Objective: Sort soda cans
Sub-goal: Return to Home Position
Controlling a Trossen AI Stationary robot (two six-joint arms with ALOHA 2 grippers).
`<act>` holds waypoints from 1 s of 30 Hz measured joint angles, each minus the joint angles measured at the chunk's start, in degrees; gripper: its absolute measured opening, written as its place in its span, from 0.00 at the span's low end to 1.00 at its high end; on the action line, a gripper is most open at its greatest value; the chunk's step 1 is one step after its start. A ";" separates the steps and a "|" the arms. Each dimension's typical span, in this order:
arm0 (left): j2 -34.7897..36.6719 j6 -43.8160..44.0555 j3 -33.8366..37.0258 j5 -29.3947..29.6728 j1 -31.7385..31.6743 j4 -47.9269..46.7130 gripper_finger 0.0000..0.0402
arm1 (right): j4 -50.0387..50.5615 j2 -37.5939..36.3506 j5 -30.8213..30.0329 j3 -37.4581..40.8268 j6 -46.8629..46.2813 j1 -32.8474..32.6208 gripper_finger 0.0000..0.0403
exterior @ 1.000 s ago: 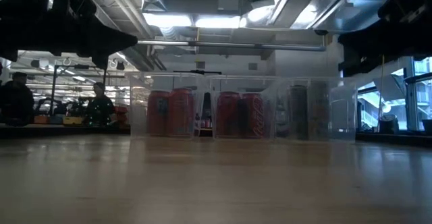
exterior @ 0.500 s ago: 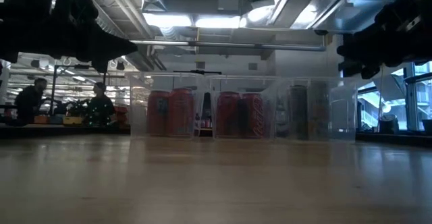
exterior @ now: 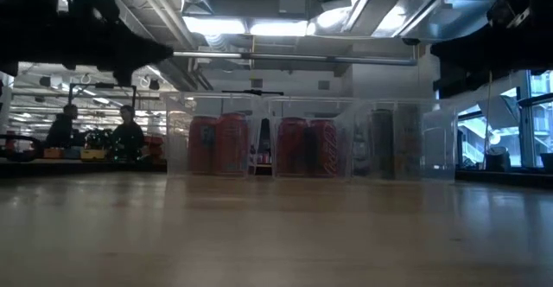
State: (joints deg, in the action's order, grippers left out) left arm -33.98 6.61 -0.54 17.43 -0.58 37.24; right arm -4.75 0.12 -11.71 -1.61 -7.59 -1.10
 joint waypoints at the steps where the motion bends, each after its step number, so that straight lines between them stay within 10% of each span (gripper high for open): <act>1: 0.06 2.37 0.00 3.30 0.00 -1.52 0.00 | -0.27 0.00 -0.21 0.00 0.07 0.00 0.00; 6: 0.10 14.83 0.00 17.95 -0.02 -10.31 0.00 | -1.13 0.00 -1.26 -0.02 0.46 0.00 0.00; 19: 0.08 17.12 0.00 18.34 1.02 -21.34 0.00 | 3.27 0.00 -2.25 -0.21 0.23 0.00 0.00; 24: -0.02 18.26 0.00 15.04 1.09 -23.36 0.00 | 4.26 0.02 -0.40 -0.33 -3.89 0.00 0.00; 30: 0.71 6.81 0.01 -2.57 1.03 -16.20 0.00 | 1.67 0.02 3.43 0.90 0.43 0.00 0.00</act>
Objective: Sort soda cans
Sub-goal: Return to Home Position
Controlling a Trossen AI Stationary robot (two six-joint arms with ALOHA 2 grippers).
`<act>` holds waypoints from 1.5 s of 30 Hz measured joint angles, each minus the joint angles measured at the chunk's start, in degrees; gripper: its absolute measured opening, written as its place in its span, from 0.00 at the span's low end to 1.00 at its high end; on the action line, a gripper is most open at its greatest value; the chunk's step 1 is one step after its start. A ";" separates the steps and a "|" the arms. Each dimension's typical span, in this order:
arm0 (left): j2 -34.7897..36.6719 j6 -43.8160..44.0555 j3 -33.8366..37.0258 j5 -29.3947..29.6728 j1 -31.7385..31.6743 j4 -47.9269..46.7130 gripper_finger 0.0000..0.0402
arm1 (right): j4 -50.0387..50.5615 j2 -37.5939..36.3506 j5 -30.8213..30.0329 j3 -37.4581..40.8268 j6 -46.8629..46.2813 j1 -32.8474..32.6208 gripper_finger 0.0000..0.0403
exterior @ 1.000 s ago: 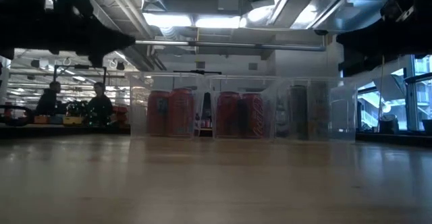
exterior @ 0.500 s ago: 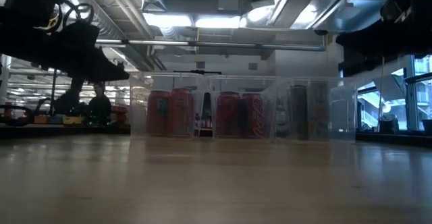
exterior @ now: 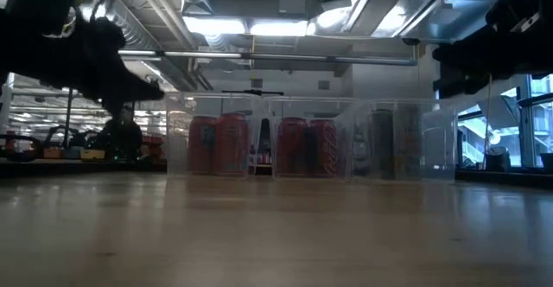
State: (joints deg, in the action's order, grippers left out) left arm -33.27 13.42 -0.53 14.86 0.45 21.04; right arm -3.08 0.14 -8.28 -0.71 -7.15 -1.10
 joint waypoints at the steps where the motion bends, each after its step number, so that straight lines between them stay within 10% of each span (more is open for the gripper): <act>1: 0.06 -0.84 0.00 -1.90 0.00 1.16 0.00 | 0.04 -0.01 -0.08 0.00 -0.04 0.00 0.00; 18: 0.28 -2.81 0.01 -5.81 -0.13 12.10 0.00 | 0.47 -0.02 -0.12 0.13 -4.22 0.00 0.00; 33: 33.03 -4.66 0.01 -4.84 -0.13 -18.56 0.00 | 1.38 0.00 2.97 0.24 -5.10 0.00 0.00; 45: 32.27 -8.41 0.01 -5.73 -2.05 -19.02 0.00 | 1.82 0.11 4.93 0.26 -2.97 0.00 0.00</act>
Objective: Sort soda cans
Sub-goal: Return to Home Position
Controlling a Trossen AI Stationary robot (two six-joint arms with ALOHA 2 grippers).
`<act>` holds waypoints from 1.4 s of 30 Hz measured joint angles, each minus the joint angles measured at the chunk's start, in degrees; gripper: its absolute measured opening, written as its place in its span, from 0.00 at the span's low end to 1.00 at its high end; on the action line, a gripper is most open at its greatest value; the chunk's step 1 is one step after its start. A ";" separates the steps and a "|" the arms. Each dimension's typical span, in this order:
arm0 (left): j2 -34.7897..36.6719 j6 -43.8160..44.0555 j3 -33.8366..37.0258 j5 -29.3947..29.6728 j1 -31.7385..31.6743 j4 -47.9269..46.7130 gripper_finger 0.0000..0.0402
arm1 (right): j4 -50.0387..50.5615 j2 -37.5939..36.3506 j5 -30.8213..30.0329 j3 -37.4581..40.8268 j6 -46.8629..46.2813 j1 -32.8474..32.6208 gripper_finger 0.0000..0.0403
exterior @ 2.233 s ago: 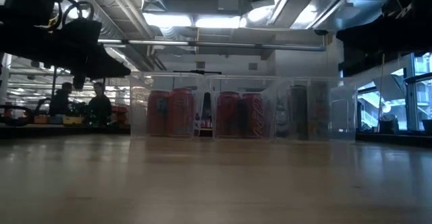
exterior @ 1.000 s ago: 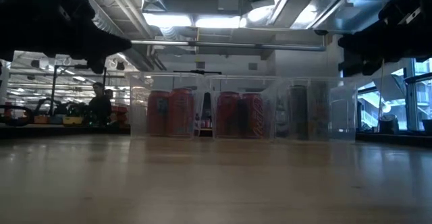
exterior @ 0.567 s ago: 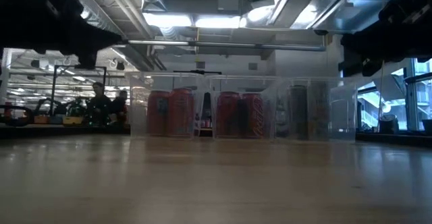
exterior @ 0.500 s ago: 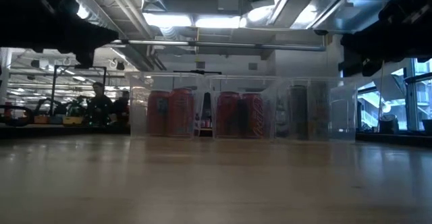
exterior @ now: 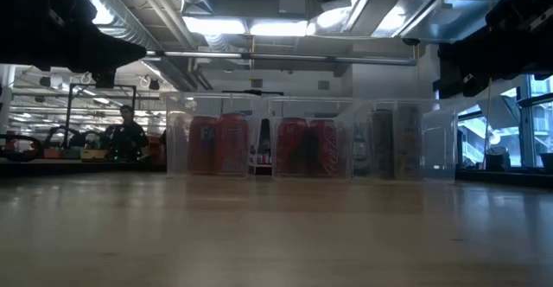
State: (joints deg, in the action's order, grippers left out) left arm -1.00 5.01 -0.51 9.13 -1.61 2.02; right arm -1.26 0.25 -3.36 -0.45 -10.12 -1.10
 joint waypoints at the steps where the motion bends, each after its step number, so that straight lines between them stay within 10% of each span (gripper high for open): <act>1: 0.02 -0.77 0.00 -0.03 0.00 0.00 0.00 | 0.05 0.00 0.14 0.00 -0.01 0.00 0.00; 42: 0.02 -0.95 0.00 0.00 0.00 0.00 0.00 | -1.60 0.00 0.38 0.02 -0.08 0.00 0.00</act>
